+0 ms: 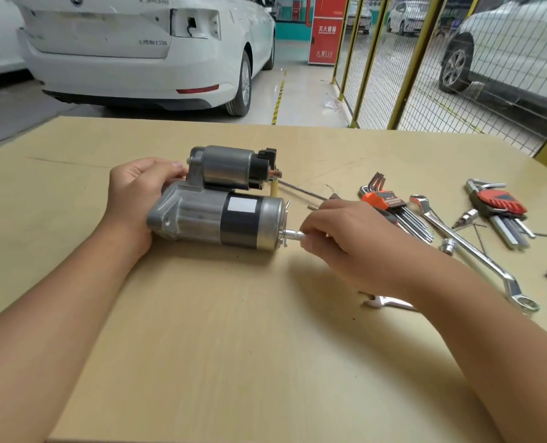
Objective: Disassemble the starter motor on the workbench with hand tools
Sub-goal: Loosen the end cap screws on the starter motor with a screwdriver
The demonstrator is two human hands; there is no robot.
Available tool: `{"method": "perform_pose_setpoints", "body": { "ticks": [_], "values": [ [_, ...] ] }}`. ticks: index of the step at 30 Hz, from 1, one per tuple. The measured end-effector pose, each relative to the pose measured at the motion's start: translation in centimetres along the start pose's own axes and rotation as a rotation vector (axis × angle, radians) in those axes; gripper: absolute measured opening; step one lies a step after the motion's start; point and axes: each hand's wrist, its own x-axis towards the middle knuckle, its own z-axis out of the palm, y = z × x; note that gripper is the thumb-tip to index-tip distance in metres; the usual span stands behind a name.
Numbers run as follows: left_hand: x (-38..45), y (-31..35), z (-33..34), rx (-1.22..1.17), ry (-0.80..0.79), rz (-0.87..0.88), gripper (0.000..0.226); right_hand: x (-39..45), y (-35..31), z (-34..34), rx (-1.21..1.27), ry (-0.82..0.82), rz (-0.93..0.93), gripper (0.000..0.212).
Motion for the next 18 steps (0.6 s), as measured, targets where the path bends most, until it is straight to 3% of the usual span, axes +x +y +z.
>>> {"method": "perform_pose_setpoints", "body": {
  "ticks": [6, 10, 15, 18],
  "values": [
    [-0.2, 0.0, 0.2, 0.009, 0.023, 0.033, 0.030, 0.1, 0.2, 0.0, -0.025, 0.077, 0.047, 0.012],
    [-0.7, -0.1, 0.5, 0.034, 0.014, 0.065, 0.037, 0.1, 0.5, -0.3, -0.011, 0.120, 0.077, 0.026],
    [-0.9, 0.0, 0.6, 0.069, -0.028, 0.086, 0.033, -0.6, 1.2, -1.0, -0.011, -0.023, 0.011, 0.015],
    [-0.7, 0.1, 0.5, 0.083, -0.012, 0.087, 0.016, -0.7, 1.2, -1.3, -0.005, -0.024, 0.032, 0.018]
  ]
}}
